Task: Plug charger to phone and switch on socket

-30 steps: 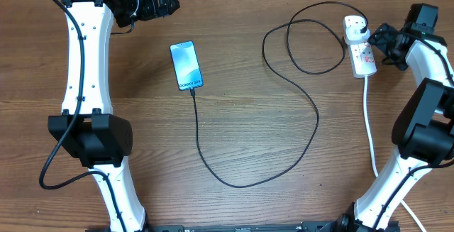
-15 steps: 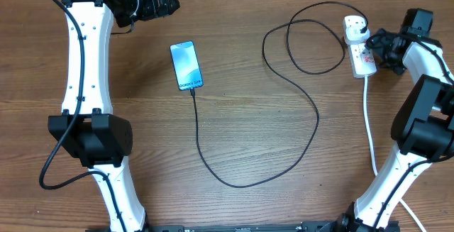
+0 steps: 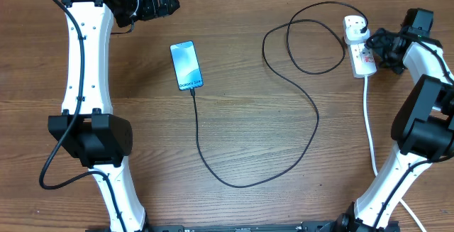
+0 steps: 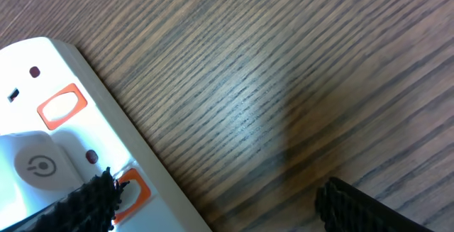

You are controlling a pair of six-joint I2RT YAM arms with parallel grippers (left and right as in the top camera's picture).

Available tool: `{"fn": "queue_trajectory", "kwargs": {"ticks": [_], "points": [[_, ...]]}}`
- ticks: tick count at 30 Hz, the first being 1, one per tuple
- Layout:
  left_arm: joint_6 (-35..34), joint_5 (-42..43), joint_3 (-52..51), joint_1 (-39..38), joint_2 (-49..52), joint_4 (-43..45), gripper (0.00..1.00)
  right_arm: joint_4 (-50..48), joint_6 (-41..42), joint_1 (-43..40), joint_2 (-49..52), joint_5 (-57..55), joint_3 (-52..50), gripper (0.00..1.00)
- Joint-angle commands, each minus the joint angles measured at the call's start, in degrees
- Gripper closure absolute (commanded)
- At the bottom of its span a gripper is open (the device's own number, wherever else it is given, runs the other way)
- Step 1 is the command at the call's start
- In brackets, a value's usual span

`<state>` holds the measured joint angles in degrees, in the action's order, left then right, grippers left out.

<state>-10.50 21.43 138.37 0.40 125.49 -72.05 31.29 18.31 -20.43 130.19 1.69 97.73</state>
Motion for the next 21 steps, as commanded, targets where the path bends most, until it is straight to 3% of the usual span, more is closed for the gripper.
{"fn": "queue_trajectory", "kwargs": {"ticks": [1,21], "points": [[0.2,0.6,0.5,-0.1,-0.7,0.0,0.00,1.2,-0.2,0.2,1.0,1.4,0.5,0.11],[0.2,0.6,0.5,-0.1,-0.7,0.0,0.00,1.8,-0.8,0.2,1.0,3.2,0.5,0.11]]}}
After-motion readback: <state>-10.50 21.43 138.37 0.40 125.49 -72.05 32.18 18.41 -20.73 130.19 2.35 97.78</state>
